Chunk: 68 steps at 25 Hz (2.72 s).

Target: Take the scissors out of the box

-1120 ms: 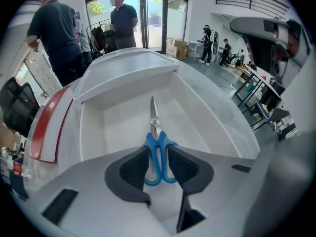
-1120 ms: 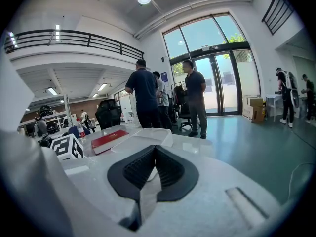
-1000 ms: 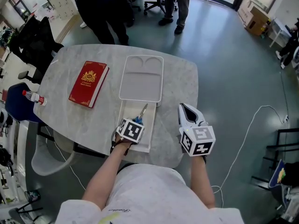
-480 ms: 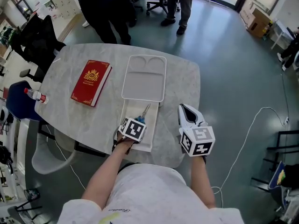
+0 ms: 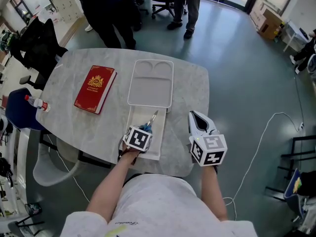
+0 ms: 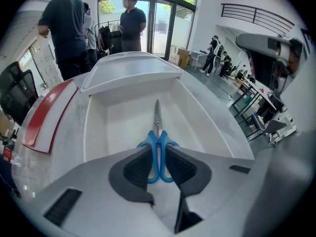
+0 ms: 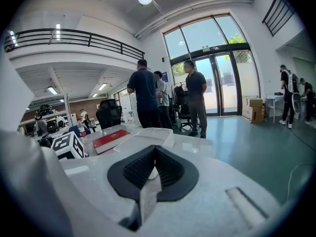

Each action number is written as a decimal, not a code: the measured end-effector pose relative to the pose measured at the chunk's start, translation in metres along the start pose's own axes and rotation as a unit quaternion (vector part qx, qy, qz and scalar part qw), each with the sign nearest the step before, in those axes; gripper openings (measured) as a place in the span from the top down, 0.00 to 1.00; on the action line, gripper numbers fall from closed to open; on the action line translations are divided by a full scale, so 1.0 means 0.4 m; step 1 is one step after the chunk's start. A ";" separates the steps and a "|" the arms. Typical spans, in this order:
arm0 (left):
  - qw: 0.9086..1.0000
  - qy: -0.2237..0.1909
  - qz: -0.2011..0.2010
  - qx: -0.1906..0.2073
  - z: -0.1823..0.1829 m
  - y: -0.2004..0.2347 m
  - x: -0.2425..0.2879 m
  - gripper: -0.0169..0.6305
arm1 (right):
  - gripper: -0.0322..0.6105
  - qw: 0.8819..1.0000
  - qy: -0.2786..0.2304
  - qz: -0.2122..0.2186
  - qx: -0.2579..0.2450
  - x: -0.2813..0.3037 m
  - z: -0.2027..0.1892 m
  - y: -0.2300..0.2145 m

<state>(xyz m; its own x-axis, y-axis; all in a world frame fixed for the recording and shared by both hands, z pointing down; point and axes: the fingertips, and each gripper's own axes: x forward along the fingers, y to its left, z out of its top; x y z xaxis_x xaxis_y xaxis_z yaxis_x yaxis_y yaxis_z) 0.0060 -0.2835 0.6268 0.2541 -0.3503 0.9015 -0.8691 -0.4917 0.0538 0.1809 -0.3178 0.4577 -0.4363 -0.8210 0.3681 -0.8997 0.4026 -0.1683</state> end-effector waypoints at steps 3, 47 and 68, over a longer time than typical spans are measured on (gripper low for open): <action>1.000 -0.001 -0.003 -0.002 0.001 -0.002 -0.012 0.85 | 0.94 1.000 -0.001 -0.001 0.000 -0.006 -0.002 0.004; 0.969 -0.247 -0.005 0.025 0.049 0.086 -0.437 0.85 | 0.94 0.996 -0.032 -0.084 -0.021 -0.187 0.009 0.198; 0.927 -0.375 0.019 -0.007 -0.031 0.157 -0.642 0.85 | 0.94 0.991 -0.066 -0.107 -0.036 -0.292 0.013 0.297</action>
<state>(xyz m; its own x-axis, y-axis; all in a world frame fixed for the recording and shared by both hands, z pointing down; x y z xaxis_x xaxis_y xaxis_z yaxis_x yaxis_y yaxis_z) -0.1191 -0.2147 0.4040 0.4426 -0.8255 0.3503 -0.8873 -0.4597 0.0380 0.1251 -0.1761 0.3900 -0.2365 -0.9351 0.2639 -0.9711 0.2366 -0.0319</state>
